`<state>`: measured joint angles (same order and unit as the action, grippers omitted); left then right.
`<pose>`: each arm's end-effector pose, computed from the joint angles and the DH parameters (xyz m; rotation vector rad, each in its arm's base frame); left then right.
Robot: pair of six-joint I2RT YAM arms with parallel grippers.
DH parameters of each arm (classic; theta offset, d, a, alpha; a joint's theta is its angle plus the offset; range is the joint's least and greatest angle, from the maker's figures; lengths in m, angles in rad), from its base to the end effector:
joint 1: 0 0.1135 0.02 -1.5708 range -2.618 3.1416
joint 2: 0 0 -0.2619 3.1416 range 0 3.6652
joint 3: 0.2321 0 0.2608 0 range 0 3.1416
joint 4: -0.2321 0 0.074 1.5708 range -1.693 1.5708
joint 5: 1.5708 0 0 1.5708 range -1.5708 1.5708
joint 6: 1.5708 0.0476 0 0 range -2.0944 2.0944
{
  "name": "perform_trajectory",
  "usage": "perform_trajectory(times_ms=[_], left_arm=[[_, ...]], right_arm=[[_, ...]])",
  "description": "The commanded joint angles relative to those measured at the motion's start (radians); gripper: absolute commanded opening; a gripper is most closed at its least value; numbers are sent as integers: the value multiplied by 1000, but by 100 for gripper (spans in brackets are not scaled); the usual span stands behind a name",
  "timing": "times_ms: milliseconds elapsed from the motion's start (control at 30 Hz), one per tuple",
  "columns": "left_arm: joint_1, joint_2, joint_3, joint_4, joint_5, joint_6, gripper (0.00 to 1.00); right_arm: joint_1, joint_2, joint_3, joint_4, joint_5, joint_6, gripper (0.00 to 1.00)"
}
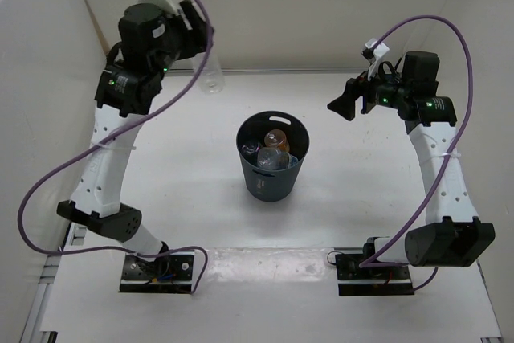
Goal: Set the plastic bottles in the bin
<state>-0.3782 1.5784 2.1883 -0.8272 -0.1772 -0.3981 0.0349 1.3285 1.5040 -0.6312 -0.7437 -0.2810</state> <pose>0.2946 -0.1080 0.5439 -0.1461 1.7963 -0.3987 0.2932 0.0425 0.4231 -0.7510 1.7939 0.5868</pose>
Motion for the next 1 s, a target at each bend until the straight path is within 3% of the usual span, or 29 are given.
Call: perform_trajectory(times_ms=[0, 167, 433, 967], left_arm=[[-109, 37, 5, 155, 15, 73, 21], [-259, 103, 30, 221, 36, 73, 21], [-373, 143, -28, 329, 120, 71, 21], [-415, 132, -251, 375, 234, 68, 23]], right_arm=[[6, -6, 32, 5, 6, 0, 90], [2, -2, 33, -1, 4, -10, 90], [-3, -9, 29, -5, 4, -15, 90], [-15, -26, -4, -9, 4, -15, 90]])
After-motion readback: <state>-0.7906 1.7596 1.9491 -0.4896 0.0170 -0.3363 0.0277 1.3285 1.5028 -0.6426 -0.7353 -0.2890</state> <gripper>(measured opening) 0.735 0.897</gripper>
